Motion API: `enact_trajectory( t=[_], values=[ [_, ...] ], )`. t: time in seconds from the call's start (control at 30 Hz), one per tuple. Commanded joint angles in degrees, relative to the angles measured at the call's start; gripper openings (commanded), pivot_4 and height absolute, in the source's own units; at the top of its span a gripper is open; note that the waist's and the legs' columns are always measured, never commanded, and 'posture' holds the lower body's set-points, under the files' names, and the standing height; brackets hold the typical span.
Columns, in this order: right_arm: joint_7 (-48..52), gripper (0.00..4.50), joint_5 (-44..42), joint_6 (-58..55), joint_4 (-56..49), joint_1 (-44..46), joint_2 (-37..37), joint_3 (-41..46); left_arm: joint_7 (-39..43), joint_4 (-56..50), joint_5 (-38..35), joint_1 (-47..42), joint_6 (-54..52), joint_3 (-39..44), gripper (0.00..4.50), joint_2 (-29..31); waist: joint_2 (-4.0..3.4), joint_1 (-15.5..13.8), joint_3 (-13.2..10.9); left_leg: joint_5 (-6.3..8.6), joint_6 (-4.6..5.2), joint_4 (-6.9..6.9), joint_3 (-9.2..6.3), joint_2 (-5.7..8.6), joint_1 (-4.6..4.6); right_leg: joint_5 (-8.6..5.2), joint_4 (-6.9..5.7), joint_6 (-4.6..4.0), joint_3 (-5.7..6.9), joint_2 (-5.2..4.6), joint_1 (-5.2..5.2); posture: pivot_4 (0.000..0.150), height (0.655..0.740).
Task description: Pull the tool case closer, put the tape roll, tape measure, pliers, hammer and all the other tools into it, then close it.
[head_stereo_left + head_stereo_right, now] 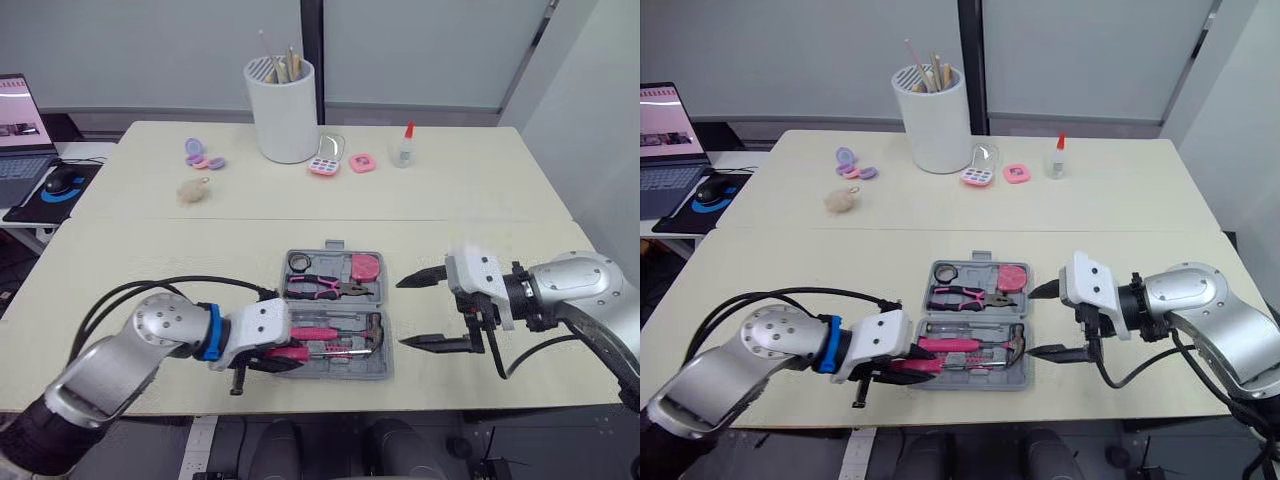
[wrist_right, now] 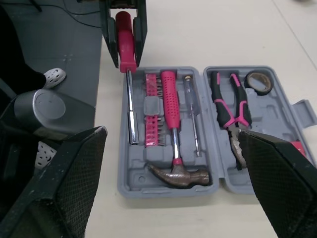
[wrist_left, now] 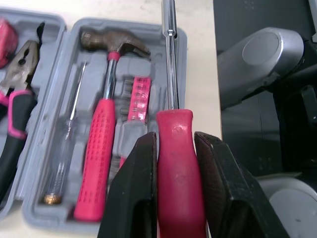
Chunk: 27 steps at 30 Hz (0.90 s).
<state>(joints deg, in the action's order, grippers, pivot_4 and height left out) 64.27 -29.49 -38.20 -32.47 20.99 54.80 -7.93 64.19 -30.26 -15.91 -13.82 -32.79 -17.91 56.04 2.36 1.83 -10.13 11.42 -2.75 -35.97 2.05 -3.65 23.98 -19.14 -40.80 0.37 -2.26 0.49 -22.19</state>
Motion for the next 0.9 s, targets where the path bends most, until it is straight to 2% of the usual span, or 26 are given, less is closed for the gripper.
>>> enact_trajectory(
  t=[0.03,0.37,0.9],
  values=[
    [0.37,4.5,-0.13,-0.15,-2.58,-0.97,1.81,1.33,0.11,1.41,4.88,-2.46,1.59,-4.28,0.78,-1.22,0.0,0.01,0.0,0.0,0.0,0.0,0.01,0.03,-0.01,0.0,0.0,0.0,-0.01,0.02,0.0,0.15,0.74],
    [-0.9,4.5,-1.39,-1.67,-4.97,-3.25,2.99,2.79,-0.02,5.42,10.49,-3.98,1.93,-10.38,0.78,-6.09,0.0,-0.07,0.0,0.0,0.0,-0.03,-0.03,0.01,0.0,0.0,-0.01,0.01,-0.01,0.22,0.01,0.15,0.74],
    [-2.37,4.5,-4.42,-5.33,-7.98,-4.73,4.41,5.28,0.27,10.8,14.31,-5.52,1.84,-12.36,0.78,-11.92,0.0,-0.05,0.0,0.0,0.0,-0.06,-0.05,0.02,0.01,0.0,-0.01,0.02,-0.01,0.23,0.04,0.15,0.74]
  ],
)
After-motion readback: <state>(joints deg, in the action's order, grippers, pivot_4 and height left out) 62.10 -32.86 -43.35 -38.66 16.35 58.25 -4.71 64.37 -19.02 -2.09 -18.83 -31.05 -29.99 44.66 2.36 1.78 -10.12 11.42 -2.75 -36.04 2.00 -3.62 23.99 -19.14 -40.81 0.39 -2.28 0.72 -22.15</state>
